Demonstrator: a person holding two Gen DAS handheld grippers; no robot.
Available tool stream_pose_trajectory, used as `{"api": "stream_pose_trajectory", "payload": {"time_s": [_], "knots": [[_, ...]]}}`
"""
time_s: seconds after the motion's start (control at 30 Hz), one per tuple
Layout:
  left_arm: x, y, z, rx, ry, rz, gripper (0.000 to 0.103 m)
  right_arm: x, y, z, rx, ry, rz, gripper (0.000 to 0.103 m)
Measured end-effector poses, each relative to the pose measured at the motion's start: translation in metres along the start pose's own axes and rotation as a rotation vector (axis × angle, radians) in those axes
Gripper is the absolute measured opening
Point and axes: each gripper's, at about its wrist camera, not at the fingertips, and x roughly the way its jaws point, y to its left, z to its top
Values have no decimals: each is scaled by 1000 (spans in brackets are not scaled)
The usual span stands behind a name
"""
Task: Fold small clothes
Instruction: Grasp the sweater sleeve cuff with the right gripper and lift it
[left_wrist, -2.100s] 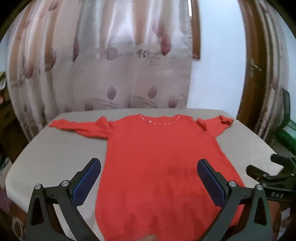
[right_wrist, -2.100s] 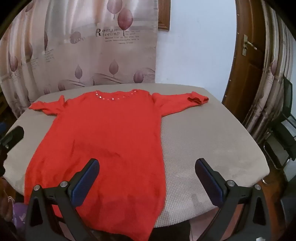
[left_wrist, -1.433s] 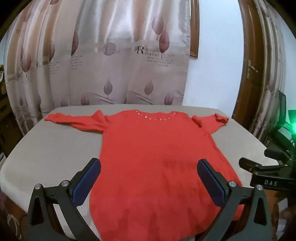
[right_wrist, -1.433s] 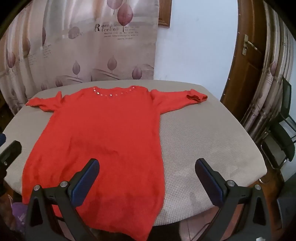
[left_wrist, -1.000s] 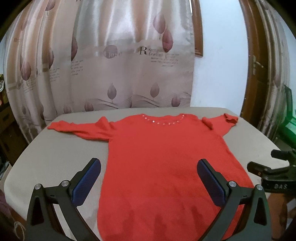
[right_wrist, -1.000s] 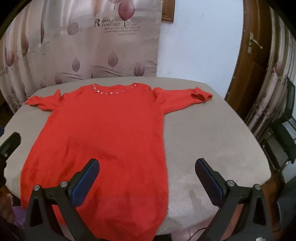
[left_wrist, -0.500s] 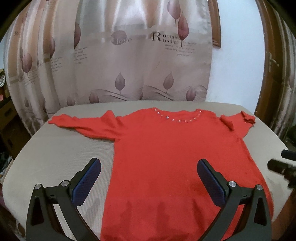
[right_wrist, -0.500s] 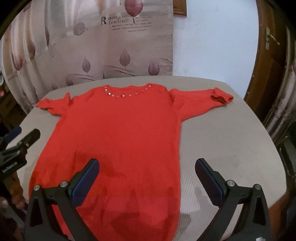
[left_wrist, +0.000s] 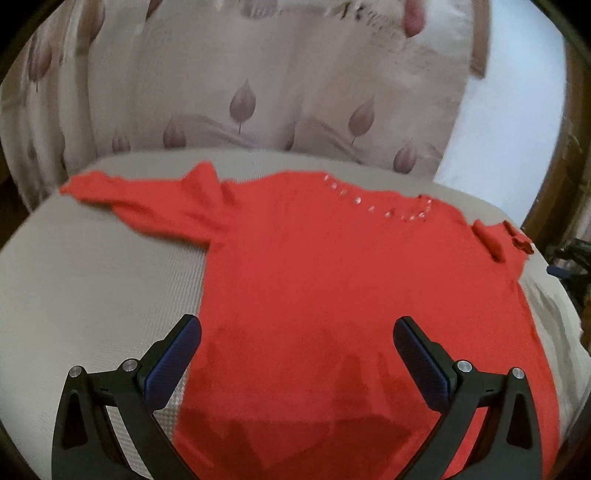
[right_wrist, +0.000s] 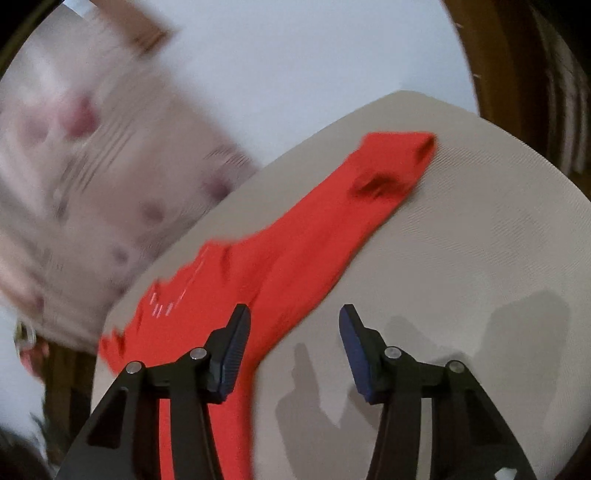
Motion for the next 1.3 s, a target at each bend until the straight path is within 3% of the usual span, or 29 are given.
{"api": "stream_pose_trajectory", "payload": {"time_s": [0.1,0.23,0.4,0.53,0.63,0.93,1.0,1.07,1.13,1.3], "knots": [[6,3,0,-14,31,9,103,27,-22,31,-1,-10,-116,48],[6,-2,-2,7,42,21,103,55,-30,47,-10,11,-162,48],[11,-2,2,24,69,32,103,66,-19,54,-145,-49,-285,45],[13,-3,4,39,74,42,103,56,-16,59,-187,-141,-320,45],[14,-4,4,46,82,43,103,55,-11,61,-268,-149,-308,47],[20,-4,5,39,118,41,103,92,8,56,-527,0,-354,46],[21,-4,4,37,125,42,103,92,4,60,-500,-1,-336,43],[22,-2,5,35,131,43,103,91,-5,65,-442,-6,-332,18],[23,-2,4,33,133,42,103,81,-21,72,-342,-4,-290,10],[23,0,6,24,131,37,103,56,-16,77,-230,-53,-162,7]]}}
